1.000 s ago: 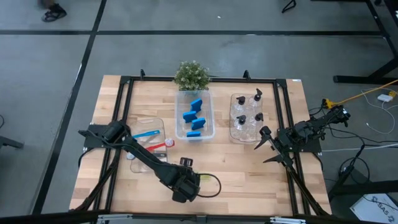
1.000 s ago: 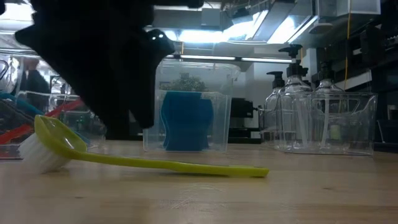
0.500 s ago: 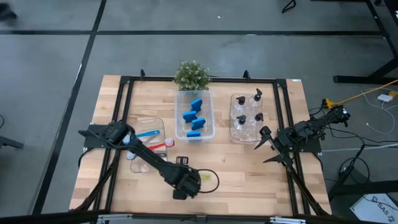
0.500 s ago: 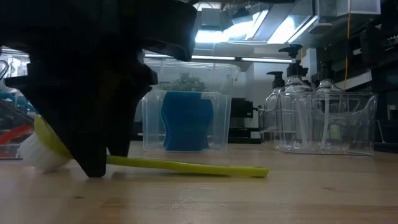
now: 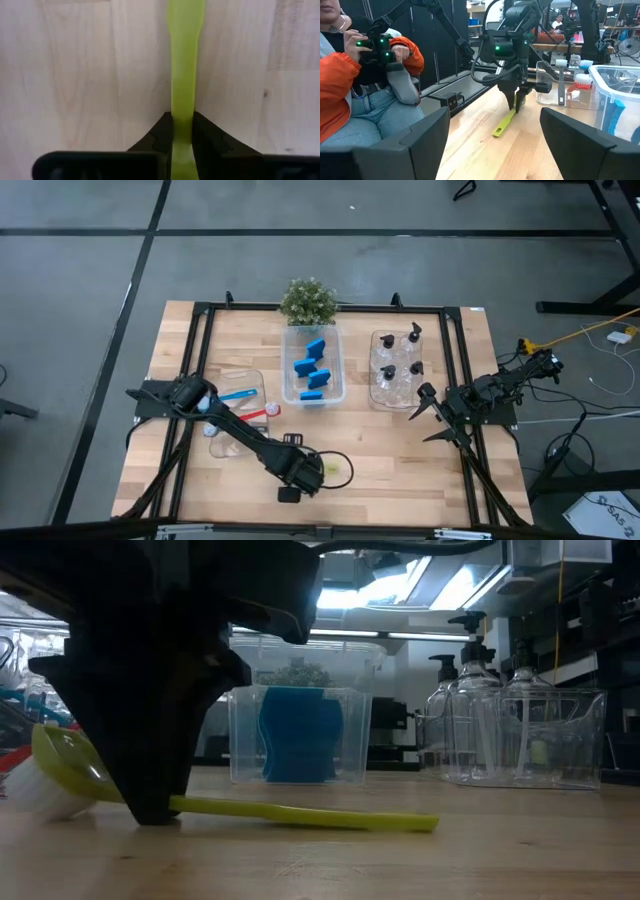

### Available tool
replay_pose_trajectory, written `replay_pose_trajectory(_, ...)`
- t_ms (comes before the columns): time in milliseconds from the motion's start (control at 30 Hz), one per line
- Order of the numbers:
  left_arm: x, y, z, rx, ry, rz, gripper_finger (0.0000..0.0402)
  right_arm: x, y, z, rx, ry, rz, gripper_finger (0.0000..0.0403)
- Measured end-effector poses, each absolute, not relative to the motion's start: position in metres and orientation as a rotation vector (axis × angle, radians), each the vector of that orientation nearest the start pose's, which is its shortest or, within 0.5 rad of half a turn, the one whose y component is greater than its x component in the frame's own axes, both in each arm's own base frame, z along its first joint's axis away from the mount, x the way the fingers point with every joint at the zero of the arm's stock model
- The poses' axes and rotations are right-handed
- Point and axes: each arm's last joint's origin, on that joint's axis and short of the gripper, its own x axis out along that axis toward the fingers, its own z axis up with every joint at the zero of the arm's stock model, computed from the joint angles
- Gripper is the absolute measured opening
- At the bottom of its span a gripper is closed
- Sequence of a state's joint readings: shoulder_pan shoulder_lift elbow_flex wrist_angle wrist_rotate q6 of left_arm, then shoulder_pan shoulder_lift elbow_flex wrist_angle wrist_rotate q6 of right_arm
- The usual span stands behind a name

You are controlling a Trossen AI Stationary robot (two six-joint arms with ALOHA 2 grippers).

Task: Pick & Place Kitchen Sink Supplies
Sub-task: Put the green brush into the left transparent bin

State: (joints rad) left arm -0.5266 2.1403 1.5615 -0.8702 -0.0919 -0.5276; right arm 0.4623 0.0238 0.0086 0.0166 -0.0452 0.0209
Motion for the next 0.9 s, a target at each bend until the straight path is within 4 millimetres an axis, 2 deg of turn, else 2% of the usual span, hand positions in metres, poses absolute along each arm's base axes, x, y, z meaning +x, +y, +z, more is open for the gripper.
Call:
replay_pose_trajectory(167,0.359,-0.208,0.150,-0.006,1.395,-0.063,0.0039,0.088,0.045,0.166,0.021,0.004,0.507,0.0308)
replay_pose_trajectory(467,0.362,-0.206,0.159,0.100,1.256,0.080,0.0039,0.088,0.045,0.166,0.019,0.004,0.507,0.0308)
replay_pose_trajectory(700,0.360,-0.208,0.162,0.280,1.100,0.260,0.0039,0.088,0.045,0.166,0.020,0.004,0.508,0.0308)
replay_pose_trajectory(900,0.358,-0.212,0.163,0.293,1.088,0.259,0.0039,0.088,0.045,0.166,0.021,0.004,0.507,0.0308)
